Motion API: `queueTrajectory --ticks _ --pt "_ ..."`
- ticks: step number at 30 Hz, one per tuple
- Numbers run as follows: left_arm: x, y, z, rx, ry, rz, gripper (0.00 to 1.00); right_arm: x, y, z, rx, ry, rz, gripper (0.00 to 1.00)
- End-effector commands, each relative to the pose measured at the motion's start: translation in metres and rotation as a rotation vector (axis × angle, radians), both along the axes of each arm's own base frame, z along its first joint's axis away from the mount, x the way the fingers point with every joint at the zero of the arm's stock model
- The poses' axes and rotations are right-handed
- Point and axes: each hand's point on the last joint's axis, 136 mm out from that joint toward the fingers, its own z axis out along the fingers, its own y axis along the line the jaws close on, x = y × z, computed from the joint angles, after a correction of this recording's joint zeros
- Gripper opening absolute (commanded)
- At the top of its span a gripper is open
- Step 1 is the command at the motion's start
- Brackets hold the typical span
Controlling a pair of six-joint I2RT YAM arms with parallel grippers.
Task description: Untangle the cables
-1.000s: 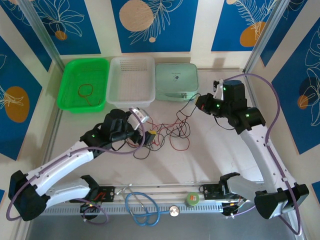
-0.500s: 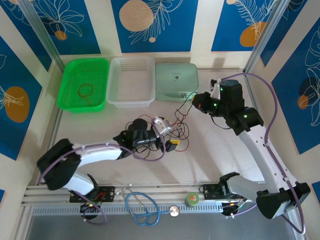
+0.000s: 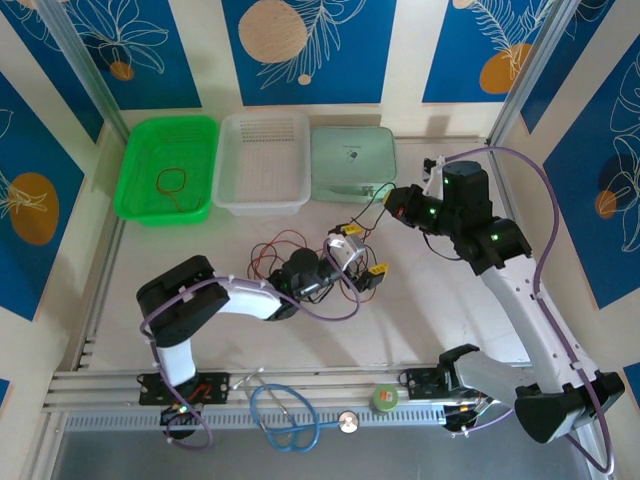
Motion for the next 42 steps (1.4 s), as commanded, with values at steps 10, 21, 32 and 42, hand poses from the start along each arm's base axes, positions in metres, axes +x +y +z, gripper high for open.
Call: queueTrajectory --ticks 10,21,32,42 --pt "0.031 -0.010 0.018 -0.043 -0.099 0.148 0.87 -0.005 0.001 0.008 0.021 -0.028 0.009 0.00" --pt "0.020 0.001 0.019 -0.024 -0.089 0.134 0.00 -0.002 -0.009 0.010 0.009 -0.039 -0.027 0.00" --pt "-0.007 0.058 -0.010 0.052 -0.023 0.169 0.00 0.006 -0.060 0.014 -0.050 -0.064 -0.189 0.00" --pt "-0.001 0.102 -0.027 0.167 -0.040 0.326 0.00 0.002 -0.093 0.017 -0.067 -0.072 -0.276 0.00"
